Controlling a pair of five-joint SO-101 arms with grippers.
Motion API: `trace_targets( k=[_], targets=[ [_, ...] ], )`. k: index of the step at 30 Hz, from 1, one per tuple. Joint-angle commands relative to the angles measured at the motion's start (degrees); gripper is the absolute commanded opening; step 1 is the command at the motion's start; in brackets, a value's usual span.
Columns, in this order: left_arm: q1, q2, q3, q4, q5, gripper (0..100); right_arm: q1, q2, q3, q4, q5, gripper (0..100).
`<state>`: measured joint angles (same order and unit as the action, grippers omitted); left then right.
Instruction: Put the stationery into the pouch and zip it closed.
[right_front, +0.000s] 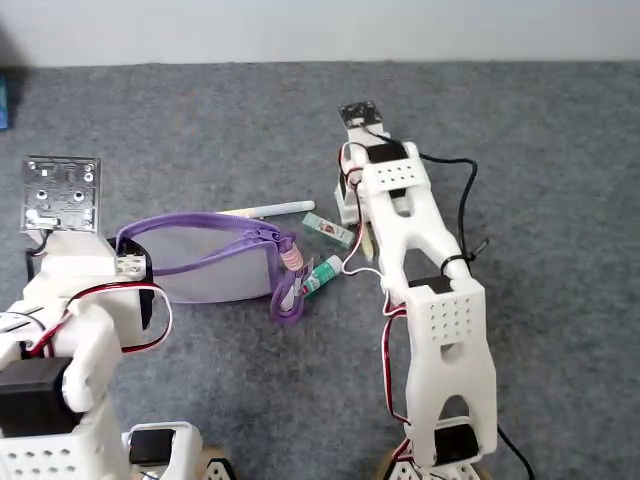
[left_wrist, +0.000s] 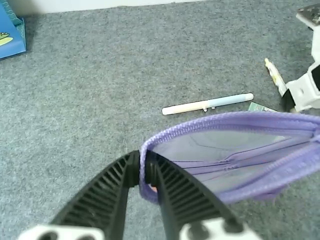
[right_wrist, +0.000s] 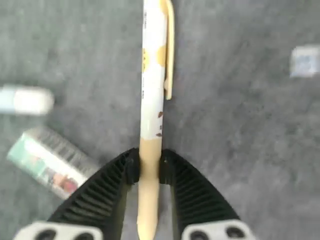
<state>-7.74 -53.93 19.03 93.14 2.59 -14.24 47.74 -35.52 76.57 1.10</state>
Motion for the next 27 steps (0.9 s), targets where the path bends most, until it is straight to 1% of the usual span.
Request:
trace_targets(
  k=[1,8,12,14,18,19,20,22,27],
  targets=[
    [0.18,0.53,1.71,0.18,0.44,1,0.48,-0.48,-5.63,9.19,0.09,0.8],
    [0.18,0.53,1.71,0.0,0.44,1,1.1,-0.57,-10.81,26.51,0.18,0.9],
    [0.35,0.53,1.71,0.0,0.44,1,2.07,-1.63,-10.81,26.07,0.53,1.3],
    [0.44,0.53,1.71,-0.09,0.44,1,1.63,-1.8,-10.81,25.89,0.53,4.5],
    [0.44,0.53,1.71,-0.09,0.44,1,1.54,-2.33,-10.99,24.84,0.44,23.2],
    [0.44,0.53,1.71,-0.09,0.44,1,1.71,-2.33,-10.99,24.31,0.53,27.0],
    [0.44,0.53,1.71,-0.09,0.44,1,1.71,-2.33,-10.99,23.69,0.53,28.4],
    [0.44,0.53,1.71,-0.09,0.44,1,1.71,-1.89,-10.99,21.58,0.53,27.5],
    [0.44,0.53,1.71,-0.09,0.44,1,1.54,-0.22,-10.99,13.14,0.62,18.4]
  ],
)
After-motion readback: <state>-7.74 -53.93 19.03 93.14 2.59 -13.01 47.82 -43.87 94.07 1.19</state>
